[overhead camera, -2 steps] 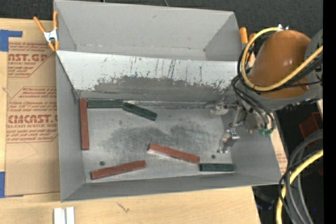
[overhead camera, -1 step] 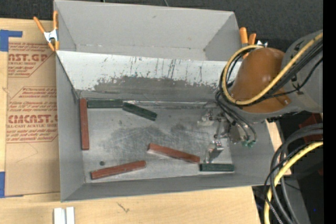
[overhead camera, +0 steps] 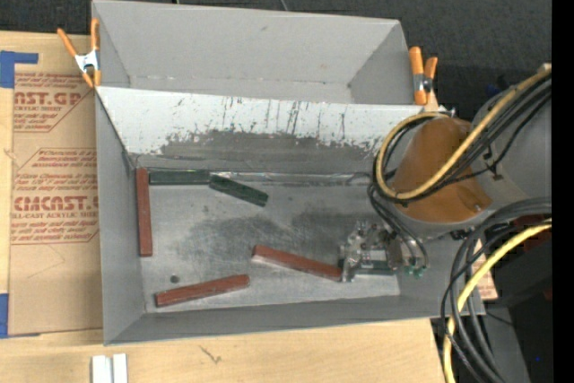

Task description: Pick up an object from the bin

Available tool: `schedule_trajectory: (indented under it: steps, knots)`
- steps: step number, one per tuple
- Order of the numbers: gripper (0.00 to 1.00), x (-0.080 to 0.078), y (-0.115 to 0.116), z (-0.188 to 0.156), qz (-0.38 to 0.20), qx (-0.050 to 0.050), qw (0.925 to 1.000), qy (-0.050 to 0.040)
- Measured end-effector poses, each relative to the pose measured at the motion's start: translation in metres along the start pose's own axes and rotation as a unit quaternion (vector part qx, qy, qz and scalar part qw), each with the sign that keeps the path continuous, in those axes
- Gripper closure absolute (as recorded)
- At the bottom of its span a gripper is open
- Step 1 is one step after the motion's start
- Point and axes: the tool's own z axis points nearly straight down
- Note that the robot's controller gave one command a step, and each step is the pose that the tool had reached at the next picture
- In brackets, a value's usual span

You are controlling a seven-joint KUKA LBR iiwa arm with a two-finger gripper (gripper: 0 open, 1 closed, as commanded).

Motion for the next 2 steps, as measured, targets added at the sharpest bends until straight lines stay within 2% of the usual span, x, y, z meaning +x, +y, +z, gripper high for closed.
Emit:
schedule_trajectory:
  steps: [1, 2]
  knots:
    - [1.00, 0.000, 0.000, 0.000, 0.000, 0.000, 1.0000, 0.0000]
    - [1.00, -0.003, 0.030, -0.139, -0.020, 0.000, 0.9998, 0.0008]
